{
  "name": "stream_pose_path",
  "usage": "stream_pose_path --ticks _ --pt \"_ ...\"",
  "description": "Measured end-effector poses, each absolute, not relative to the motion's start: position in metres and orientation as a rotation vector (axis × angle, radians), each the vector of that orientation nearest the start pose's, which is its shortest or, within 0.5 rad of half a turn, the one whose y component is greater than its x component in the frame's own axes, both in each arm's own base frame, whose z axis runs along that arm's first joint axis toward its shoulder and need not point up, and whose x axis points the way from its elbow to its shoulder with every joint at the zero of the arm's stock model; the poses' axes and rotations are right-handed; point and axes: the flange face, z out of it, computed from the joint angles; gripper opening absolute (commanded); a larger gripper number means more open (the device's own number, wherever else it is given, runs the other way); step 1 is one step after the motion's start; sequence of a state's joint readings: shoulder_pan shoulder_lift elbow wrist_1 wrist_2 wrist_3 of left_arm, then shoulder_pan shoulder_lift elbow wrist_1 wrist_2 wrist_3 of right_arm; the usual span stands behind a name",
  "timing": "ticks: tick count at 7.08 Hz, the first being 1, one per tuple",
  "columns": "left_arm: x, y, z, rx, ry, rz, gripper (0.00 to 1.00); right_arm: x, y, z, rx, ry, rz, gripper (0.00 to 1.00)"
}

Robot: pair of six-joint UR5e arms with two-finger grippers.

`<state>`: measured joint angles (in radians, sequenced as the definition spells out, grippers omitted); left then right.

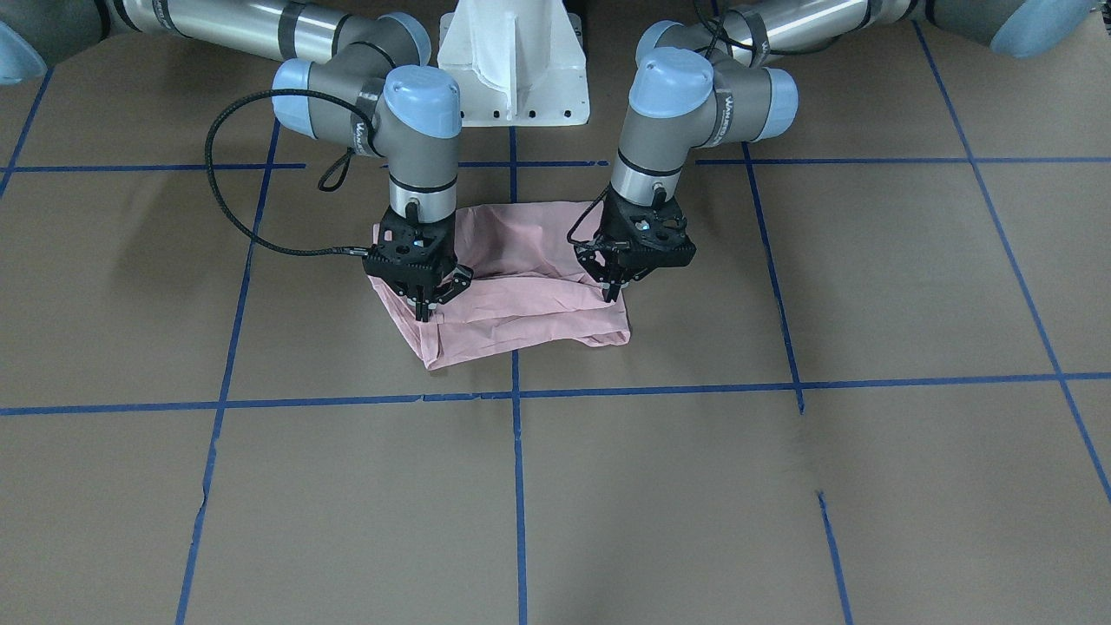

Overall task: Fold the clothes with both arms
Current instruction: 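Lift the near edge with both grippers and fold it away from the robot, then release the fold and raise both grippers off the shirt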

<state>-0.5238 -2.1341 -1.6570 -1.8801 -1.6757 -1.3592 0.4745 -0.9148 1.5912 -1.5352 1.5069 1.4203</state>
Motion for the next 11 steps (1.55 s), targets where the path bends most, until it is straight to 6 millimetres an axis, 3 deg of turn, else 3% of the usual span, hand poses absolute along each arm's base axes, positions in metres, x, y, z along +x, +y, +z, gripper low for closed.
stream_pose_path --ticks 1,3,5,6,7,9,11 --pt "0.527 -0.446 0.263 0.259 0.929 -0.227 1.0 -0.566 -0.45 0.265 0.281 -0.666 0.333 1.0" --pt "0.519 -0.445 0.257 0.295 0.935 -0.165 1.0 -0.565 -0.454 0.259 0.288 -0.678 0.287 1.0" --pt "0.485 -0.448 0.248 0.324 0.968 -0.068 1.0 -0.552 -0.452 0.235 0.257 -0.73 0.235 1.0" --pt "0.47 -0.45 0.249 0.32 0.98 -0.033 1.0 -0.549 -0.441 0.223 0.251 -0.747 0.214 1.0" --pt "0.463 -0.451 0.249 0.319 0.985 -0.018 1.0 -0.559 -0.417 0.216 0.258 -0.749 0.175 1.0" --pt "0.46 -0.451 0.249 0.32 0.989 -0.012 1.0 -0.592 -0.373 0.222 0.323 -0.701 0.065 1.0" --pt "0.459 -0.45 0.248 0.316 0.991 -0.016 1.0 -0.61 -0.371 0.241 0.362 -0.634 0.036 1.0"
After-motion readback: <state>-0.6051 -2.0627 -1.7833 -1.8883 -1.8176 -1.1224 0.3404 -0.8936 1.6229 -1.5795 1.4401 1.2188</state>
